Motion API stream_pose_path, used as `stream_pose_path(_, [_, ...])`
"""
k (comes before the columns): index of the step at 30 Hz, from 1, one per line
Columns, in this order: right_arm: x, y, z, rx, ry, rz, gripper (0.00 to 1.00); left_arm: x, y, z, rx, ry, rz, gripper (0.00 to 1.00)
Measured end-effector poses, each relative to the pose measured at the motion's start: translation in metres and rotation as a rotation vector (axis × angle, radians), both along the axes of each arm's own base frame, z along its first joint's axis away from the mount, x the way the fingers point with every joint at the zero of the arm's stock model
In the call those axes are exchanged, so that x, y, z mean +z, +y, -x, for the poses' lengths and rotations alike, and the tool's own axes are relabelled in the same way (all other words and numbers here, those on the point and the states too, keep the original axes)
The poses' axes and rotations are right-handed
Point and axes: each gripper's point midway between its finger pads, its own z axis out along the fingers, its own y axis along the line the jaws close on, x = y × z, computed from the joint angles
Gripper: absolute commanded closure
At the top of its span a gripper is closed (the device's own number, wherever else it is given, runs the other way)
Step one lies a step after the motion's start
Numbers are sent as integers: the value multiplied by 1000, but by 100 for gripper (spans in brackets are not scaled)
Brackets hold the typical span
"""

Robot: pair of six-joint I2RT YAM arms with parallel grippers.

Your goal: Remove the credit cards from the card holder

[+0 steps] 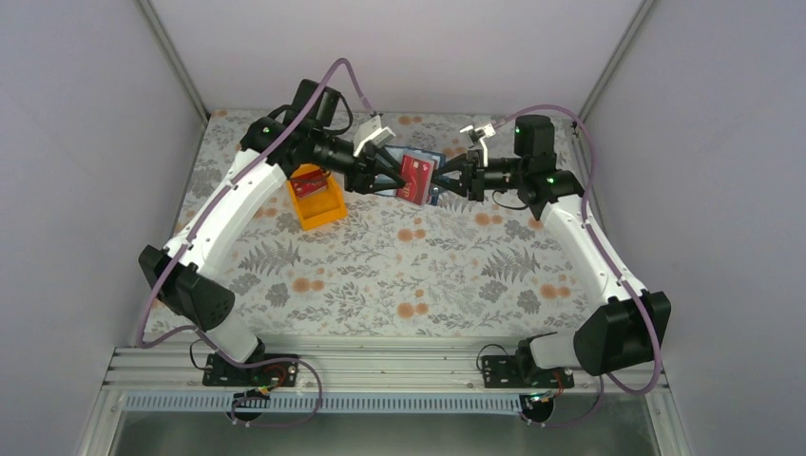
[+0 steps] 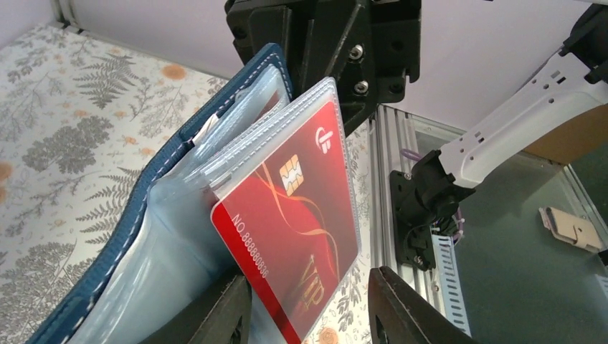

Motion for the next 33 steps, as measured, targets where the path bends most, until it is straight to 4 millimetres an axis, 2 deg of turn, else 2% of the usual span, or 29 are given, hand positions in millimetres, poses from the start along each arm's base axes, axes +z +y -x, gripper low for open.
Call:
stream_pose_path(3, [1, 0, 0, -1, -3, -2, 96, 3, 0, 2, -4, -4, 7, 65])
stream_pose_path(17, [2, 0, -1, 1, -8, -4, 96, 10, -2, 8, -21, 34, 40, 77])
stream_pose_path(19, [2, 0, -1, 1, -10, -5, 96, 11, -3, 8, -21, 47, 44, 84])
stream_pose_path(21, [2, 0, -1, 2, -11, -5, 96, 10, -3, 7, -16, 58, 45, 96])
stream_pose_path(22, [2, 1, -1, 3, -10, -6, 96, 10, -4, 6, -13, 59, 45, 97])
stream_pose_path(30, [3, 1, -2, 3, -30, -4, 96, 8, -3, -1, 16, 39, 33, 98])
stream_pose_path(33, [2, 0, -3, -4, -36, 3, 96, 3, 4, -5, 54, 7, 23, 97])
